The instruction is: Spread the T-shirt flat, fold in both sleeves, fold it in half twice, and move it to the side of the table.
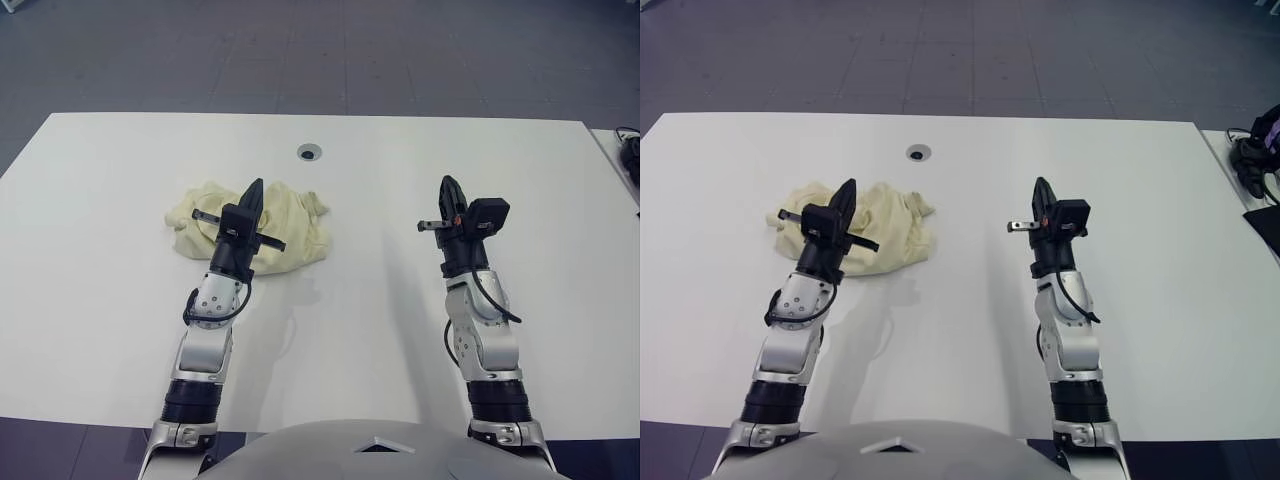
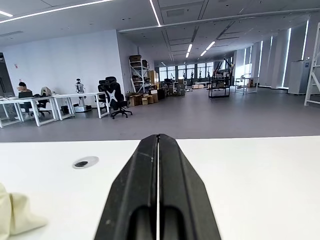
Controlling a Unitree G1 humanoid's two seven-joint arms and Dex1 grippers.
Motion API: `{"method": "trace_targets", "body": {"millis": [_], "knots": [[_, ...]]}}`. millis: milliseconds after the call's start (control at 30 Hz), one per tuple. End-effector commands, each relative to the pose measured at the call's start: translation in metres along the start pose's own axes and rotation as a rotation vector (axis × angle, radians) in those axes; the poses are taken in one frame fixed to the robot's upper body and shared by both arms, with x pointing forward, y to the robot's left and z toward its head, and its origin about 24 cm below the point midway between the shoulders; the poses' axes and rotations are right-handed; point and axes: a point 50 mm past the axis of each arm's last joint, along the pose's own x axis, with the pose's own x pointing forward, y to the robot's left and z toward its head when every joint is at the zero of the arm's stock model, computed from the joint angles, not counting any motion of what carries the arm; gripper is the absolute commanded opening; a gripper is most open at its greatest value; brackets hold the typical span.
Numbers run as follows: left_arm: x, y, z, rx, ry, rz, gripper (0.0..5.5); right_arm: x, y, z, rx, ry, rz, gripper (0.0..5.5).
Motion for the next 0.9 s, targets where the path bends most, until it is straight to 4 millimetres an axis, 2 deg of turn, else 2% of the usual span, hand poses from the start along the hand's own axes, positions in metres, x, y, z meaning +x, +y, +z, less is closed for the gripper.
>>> {"method": "trace_targets", "body": {"millis": [33,167,500,633,700,767,900], "knots": [[-0.001,-0.002,-0.002,-0.005,0.006,0.0,0.01,-0.007,0.01,0.003,-0.442,-0.07,0.241,0.0],[-0.001,-0.002,-0.002,-0.007,0.006,0.003,0.01,-0.007,0.007,-0.001,-0.31,-0.03,0.144,0.0],[0.0,-0.002,-0.001,-0.006,0.004,0.004,0.01,-0.006,0.006,-0.001,-0.32,-0.029,0.15,0.0],[0.0,0.0,-0.001,-0.024,0.005,0.042,0.01,-0.006,0.002,-0.004,-0.212,0.008,0.066,0.0],[-0.001,0.009,-0.002,-0.06,0.011,0.129,0.01,-0.006,-0.005,-0.006,-0.141,0.034,-0.011,0.0],[-0.003,0.026,-0.006,-0.067,0.008,0.219,0.01,-0.007,-0.019,-0.008,-0.08,0.059,-0.12,0.0],[-0.01,0.057,-0.014,-0.048,0.023,0.32,0.01,-0.013,-0.049,-0.012,-0.071,0.098,-0.294,0.0]]}}
